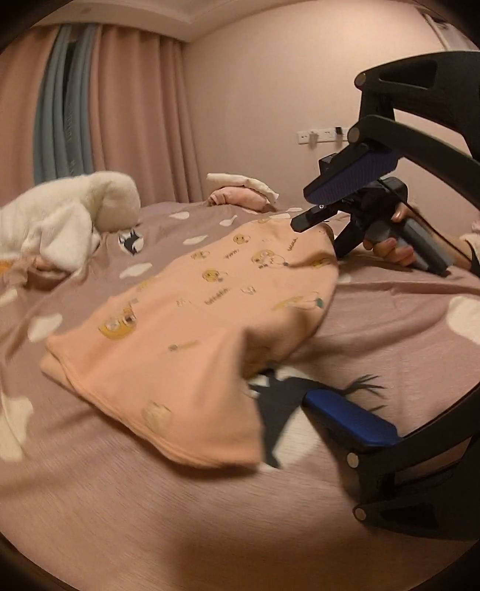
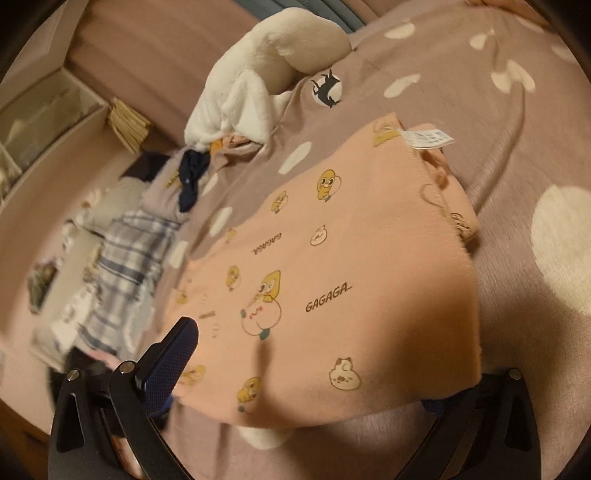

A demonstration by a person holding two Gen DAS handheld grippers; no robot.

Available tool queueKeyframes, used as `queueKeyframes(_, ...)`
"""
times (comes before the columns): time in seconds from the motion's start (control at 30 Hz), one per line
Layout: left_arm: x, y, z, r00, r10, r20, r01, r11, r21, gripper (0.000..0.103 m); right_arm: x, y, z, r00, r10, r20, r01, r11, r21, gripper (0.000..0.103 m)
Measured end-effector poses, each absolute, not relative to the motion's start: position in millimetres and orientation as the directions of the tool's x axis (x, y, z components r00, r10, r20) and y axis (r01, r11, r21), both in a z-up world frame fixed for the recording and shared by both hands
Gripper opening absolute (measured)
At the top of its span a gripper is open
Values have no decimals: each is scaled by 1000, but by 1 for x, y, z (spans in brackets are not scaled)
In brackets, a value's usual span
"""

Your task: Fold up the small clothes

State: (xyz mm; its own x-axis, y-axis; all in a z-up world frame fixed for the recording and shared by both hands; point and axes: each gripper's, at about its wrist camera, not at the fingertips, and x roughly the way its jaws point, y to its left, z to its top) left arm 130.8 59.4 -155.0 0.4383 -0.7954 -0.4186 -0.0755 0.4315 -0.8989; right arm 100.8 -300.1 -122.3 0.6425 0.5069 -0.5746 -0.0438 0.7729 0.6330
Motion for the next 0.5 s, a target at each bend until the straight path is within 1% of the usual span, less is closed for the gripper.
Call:
queueKeyframes(0.07,133,57,-156,426,-794,-434,-75,447,-891,101,100,-299,-122,647,497,-579,-51,785,617,103)
queueKeyframes(0.17,139,56,-158,433,-775,-460,-127,453,-882,101,99,-304,-124,652,509,-561,-53,770,636,103)
queueKeyframes(0.33,140,80,-161,531,-751,-392,-177,355,-918,99,98,-305,-123,652,505,-565,-54,775,630,103)
queueKeyframes(0.43,135,96,-158,596,-708,-378,-177,344,-922,98,97,-306,-123,652,507,-564,-52,772,633,103)
queueKeyframes(0.5,130,104,-155,648,-653,-393,-186,366,-912,98,97,-307,-123,653,506,-564,-52,773,633,103)
